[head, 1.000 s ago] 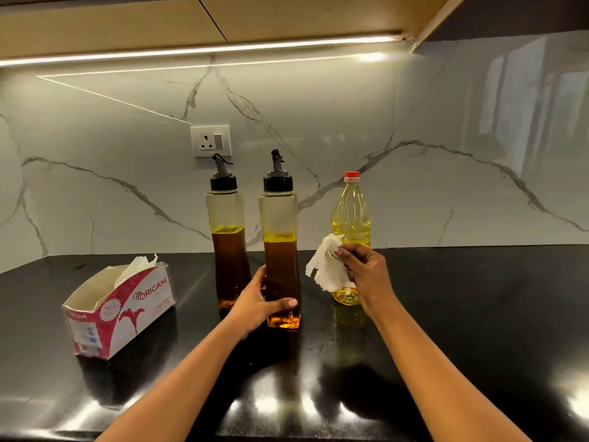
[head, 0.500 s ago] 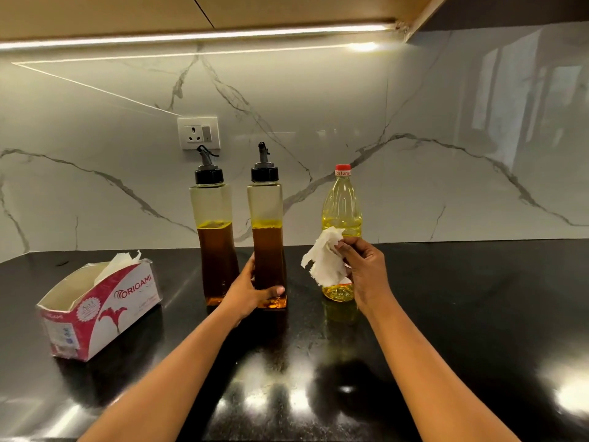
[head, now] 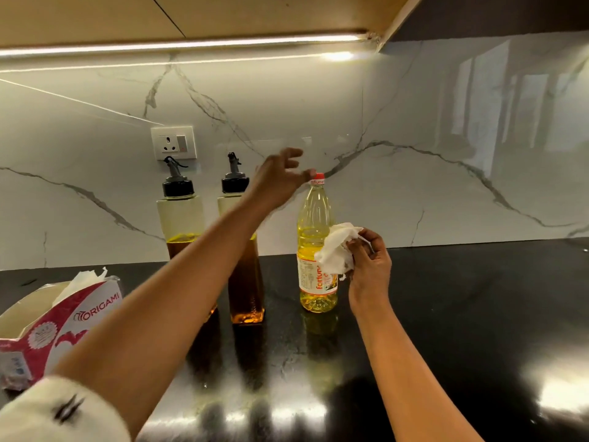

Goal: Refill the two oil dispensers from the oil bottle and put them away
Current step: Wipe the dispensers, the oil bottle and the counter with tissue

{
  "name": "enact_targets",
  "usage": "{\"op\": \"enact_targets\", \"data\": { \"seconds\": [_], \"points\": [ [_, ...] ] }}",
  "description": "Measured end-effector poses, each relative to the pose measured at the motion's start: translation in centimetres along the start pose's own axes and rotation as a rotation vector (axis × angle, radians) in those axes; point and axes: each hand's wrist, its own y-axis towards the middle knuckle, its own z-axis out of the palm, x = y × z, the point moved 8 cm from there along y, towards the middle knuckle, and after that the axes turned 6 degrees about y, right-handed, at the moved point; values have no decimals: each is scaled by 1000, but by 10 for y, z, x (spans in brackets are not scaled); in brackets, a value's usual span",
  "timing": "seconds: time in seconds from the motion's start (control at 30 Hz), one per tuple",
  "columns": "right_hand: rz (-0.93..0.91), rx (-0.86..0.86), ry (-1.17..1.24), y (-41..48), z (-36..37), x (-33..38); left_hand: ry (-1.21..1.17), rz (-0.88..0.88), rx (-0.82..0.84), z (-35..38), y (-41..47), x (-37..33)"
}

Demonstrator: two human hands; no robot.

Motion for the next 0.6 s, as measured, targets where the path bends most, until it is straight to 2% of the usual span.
{"op": "enact_targets", "data": {
  "seconds": [0.13,0.27,0.47,0.6],
  "points": [
    [-9,-85,45,5,-13,8,-78,-129,128,41,43,19],
    [-1,-157,113,10,-24,11,-119,-154,180,60,49,36],
    [5,-169,125,10,-24,11,-33,-49,93,27,22,21],
    [17,-89,79,2,-9,8,-16,-7,130,-11,-21,13]
  ]
}}
